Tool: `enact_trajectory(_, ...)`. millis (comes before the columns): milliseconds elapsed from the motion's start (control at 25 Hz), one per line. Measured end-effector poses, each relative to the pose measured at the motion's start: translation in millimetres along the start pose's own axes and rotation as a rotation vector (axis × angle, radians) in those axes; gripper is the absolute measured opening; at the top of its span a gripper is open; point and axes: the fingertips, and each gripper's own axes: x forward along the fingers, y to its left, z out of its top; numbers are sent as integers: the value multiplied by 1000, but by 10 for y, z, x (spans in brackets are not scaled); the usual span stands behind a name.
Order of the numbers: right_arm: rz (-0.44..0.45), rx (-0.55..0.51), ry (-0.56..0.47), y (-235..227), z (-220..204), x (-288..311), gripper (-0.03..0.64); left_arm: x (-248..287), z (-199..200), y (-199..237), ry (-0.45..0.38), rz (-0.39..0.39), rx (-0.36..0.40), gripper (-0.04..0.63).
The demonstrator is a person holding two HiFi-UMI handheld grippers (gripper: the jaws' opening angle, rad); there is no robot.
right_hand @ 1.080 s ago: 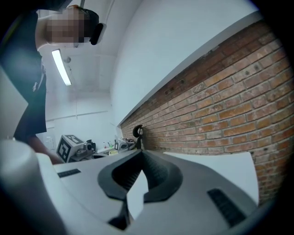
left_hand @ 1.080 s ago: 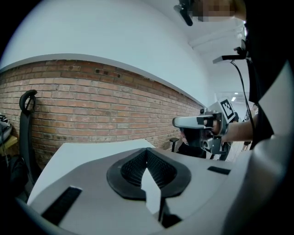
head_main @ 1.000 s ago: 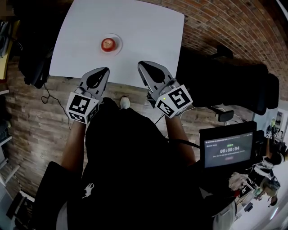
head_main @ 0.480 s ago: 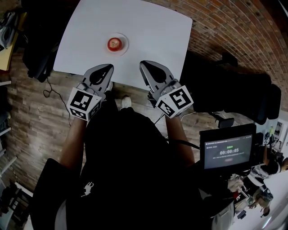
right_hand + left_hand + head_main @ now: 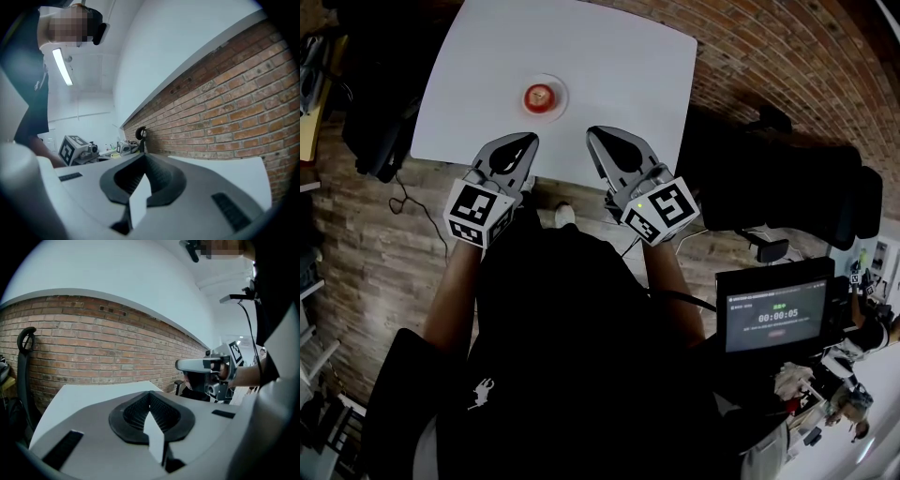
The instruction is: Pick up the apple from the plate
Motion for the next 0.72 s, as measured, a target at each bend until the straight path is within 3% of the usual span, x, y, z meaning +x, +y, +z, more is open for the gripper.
enact_trajectory(400, -67, 5, 12, 16, -65, 315, 4, 99, -84, 321, 26, -55, 30, 6)
enact_trajectory(720, -149, -14, 70, -153, -251, 531, 5, 341, -275, 521, 84, -158, 27, 6)
